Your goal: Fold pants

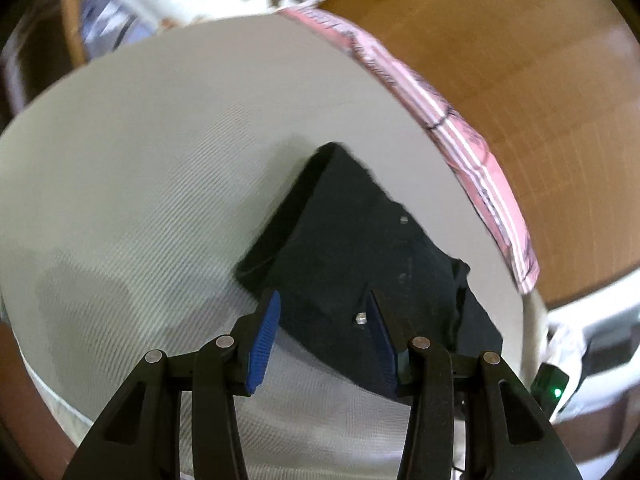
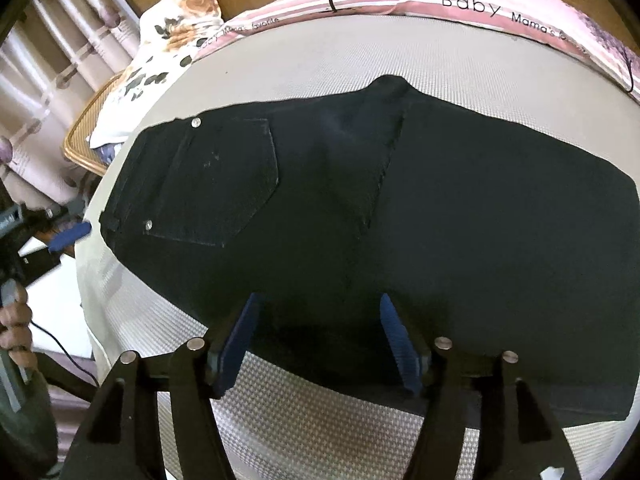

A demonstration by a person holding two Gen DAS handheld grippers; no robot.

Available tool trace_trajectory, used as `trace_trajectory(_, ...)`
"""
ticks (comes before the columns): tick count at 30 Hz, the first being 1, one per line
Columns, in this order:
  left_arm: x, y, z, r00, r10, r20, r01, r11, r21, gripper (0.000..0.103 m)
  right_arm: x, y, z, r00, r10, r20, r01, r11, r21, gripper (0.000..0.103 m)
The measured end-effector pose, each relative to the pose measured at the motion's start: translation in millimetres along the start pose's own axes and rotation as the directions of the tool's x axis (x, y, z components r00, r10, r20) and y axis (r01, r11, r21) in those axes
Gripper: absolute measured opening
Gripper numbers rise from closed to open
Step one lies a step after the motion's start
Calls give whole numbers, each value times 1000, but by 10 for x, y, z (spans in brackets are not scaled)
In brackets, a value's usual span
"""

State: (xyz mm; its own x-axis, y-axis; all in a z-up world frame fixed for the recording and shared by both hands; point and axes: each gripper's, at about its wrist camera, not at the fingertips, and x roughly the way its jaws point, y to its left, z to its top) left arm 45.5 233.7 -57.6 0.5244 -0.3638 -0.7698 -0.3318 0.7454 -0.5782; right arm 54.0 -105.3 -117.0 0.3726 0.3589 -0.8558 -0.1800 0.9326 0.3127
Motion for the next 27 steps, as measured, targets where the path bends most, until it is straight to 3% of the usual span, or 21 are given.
trace_trajectory(5,119,282,-54,998,-49,-46,41,987,-152,46,-55,9,58,1000,13,21,-14,1000,17,66)
trace_trajectory(10,194,405,-98,991,-121,-52,106,967,-231,46,-63,-8,69,1000,13,21,-14,1000,22,67)
trace_trajectory(18,334,468,-102,991,-131,-23,120,956,-266,55,-49,-7,85,1000,14,18,-15,1000,22,67)
trace_trajectory(27,478,504,-117,980,-197,36,199,935,-292,58,-33,-21,85,1000,16,14,-17,999,30,67)
